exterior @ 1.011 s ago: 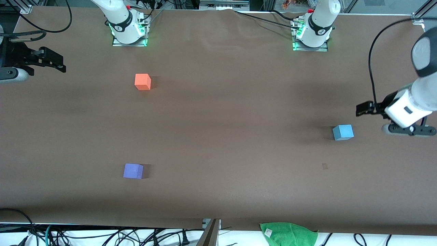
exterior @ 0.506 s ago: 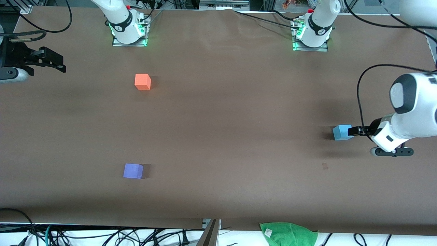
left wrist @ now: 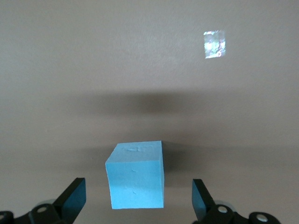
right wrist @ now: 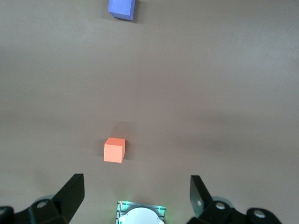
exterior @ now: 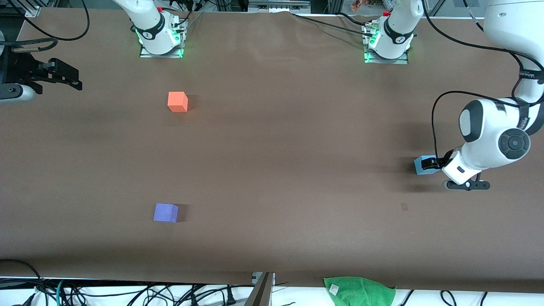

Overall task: Place blue block between orange and purple blocks
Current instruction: 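Reach the left gripper down over the light-blue cube, then close the left gripper on the light-blue cube and lift it, then carry the cube toward the table middle and release it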

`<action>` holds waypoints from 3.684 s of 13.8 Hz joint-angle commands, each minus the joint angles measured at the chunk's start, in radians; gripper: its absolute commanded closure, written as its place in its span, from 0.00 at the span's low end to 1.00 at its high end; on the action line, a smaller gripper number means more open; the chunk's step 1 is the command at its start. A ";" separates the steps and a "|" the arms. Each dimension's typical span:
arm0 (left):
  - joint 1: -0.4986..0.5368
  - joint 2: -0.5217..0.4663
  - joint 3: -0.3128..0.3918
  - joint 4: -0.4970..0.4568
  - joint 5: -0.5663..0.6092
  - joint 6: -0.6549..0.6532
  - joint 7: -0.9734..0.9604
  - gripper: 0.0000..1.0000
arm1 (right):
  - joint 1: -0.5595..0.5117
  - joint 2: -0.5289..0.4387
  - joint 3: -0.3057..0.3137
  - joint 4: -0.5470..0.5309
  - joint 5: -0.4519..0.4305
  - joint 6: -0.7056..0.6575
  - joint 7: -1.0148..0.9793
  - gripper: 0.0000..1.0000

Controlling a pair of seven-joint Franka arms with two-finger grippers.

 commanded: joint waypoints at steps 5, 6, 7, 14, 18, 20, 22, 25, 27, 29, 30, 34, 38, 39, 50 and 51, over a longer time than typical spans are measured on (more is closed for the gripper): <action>0.026 0.030 -0.006 -0.102 0.022 0.154 0.013 0.00 | -0.009 -0.008 0.005 -0.006 0.016 0.005 -0.016 0.00; 0.026 0.048 -0.006 -0.102 0.022 0.180 0.013 0.00 | -0.009 -0.008 0.005 -0.006 0.016 0.005 -0.018 0.00; 0.028 0.065 -0.006 -0.107 0.022 0.193 0.013 0.05 | -0.009 -0.008 0.005 -0.006 0.016 0.005 -0.018 0.00; 0.020 0.042 -0.015 -0.111 0.022 0.189 0.025 0.85 | -0.009 -0.008 0.005 -0.006 0.016 0.008 -0.018 0.00; -0.021 -0.056 -0.066 0.013 0.016 -0.058 0.034 0.77 | -0.009 -0.007 0.005 -0.006 0.016 0.010 -0.018 0.00; -0.024 -0.064 -0.154 0.086 0.008 -0.164 0.007 0.78 | -0.011 -0.008 0.004 -0.006 0.016 0.010 -0.018 0.00; -0.029 -0.058 -0.269 0.145 0.003 -0.256 -0.117 0.68 | -0.011 -0.007 0.004 -0.006 0.016 0.013 -0.016 0.00; -0.139 -0.016 -0.365 0.151 0.003 -0.264 -0.311 0.77 | -0.011 -0.005 0.004 -0.006 0.016 0.014 -0.018 0.00; -0.272 0.066 -0.363 0.237 0.017 -0.261 -0.467 0.77 | -0.011 -0.007 0.004 -0.006 0.016 0.014 -0.018 0.00; -0.364 0.157 -0.363 0.293 0.016 -0.196 -0.600 0.76 | -0.012 -0.005 0.004 -0.006 0.016 0.016 -0.018 0.00; -0.400 0.204 -0.363 0.320 0.017 -0.140 -0.671 0.76 | -0.012 -0.005 0.004 -0.006 0.016 0.017 -0.018 0.00; -0.585 0.344 -0.291 0.346 0.063 0.050 -0.855 0.71 | -0.012 -0.002 0.002 -0.006 0.016 0.019 -0.018 0.00; -0.655 0.383 -0.228 0.349 0.068 0.119 -0.892 0.00 | -0.012 -0.002 0.002 -0.006 0.016 0.019 -0.018 0.00; -0.652 0.373 -0.228 0.349 0.068 0.118 -0.892 0.00 | -0.012 -0.001 0.002 -0.006 0.016 0.019 -0.018 0.00; -0.572 -0.036 -0.230 0.347 0.060 -0.342 -0.880 0.00 | -0.008 0.057 0.005 -0.009 0.012 0.079 -0.018 0.00; -0.540 -0.079 -0.231 0.347 0.060 -0.380 -0.880 0.00 | 0.001 0.057 0.010 -0.011 0.010 0.077 -0.018 0.00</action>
